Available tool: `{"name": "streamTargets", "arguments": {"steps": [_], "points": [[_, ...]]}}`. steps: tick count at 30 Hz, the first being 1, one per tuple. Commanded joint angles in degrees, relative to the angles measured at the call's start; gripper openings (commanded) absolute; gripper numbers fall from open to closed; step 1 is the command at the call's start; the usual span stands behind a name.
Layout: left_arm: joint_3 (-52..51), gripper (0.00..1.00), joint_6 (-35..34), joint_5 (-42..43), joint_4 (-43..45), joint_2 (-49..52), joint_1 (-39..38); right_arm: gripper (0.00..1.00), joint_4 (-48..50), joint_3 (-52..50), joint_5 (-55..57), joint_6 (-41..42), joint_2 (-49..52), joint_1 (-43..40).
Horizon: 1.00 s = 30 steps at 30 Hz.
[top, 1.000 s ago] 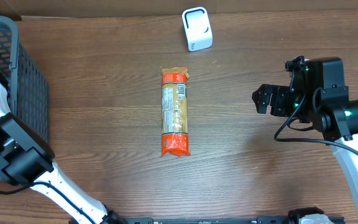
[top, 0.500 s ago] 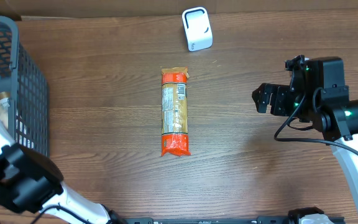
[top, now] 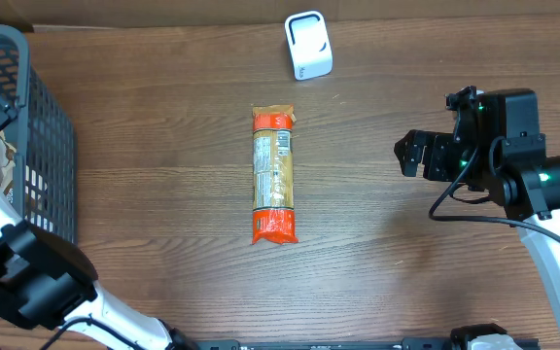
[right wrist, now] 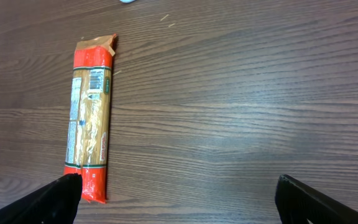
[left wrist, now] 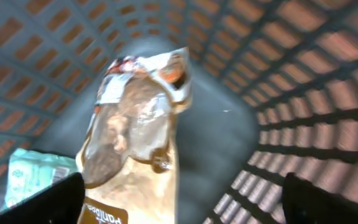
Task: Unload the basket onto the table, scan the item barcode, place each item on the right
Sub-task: 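Reach into the basket and grasp the clear bag of mushrooms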
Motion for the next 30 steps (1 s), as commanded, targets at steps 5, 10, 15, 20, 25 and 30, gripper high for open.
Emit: {"name": "streamTargets", "arguments": {"steps": [5, 10, 15, 20, 25, 30], "points": [[-0.13, 1.00, -2.89, -4.44, -1.46, 11.74, 1.51, 1.00, 0.28, 1.18, 0.02, 0.07, 0.04, -0.26], [-0.13, 0.99, -4.94, -8.31, -2.91, 14.86, 2.51, 1.00, 0.31, 1.18, 0.02, 0.07, 0.33, -0.26], [-0.13, 1.00, -4.90, -12.61, -2.84, 15.13, 2.91, 1.00, 0.35, 1.18, 0.00, 0.07, 0.85, -0.26], [-0.13, 1.00, -4.90, -13.18, -3.41, 15.13, 2.93, 1.00, 0.28, 1.18, 0.00, 0.09, 1.75, -0.26], [-0.59, 0.91, -4.90, -14.78, -6.21, 15.15, 3.06, 1.00, 0.28, 1.18, 0.00, 0.07, 2.16, -0.26], [-3.85, 0.86, -4.90, -17.94, -5.44, 15.15, 3.06, 1.00, 0.22, 1.18, 0.00, 0.07, 2.16, -0.26]]}}
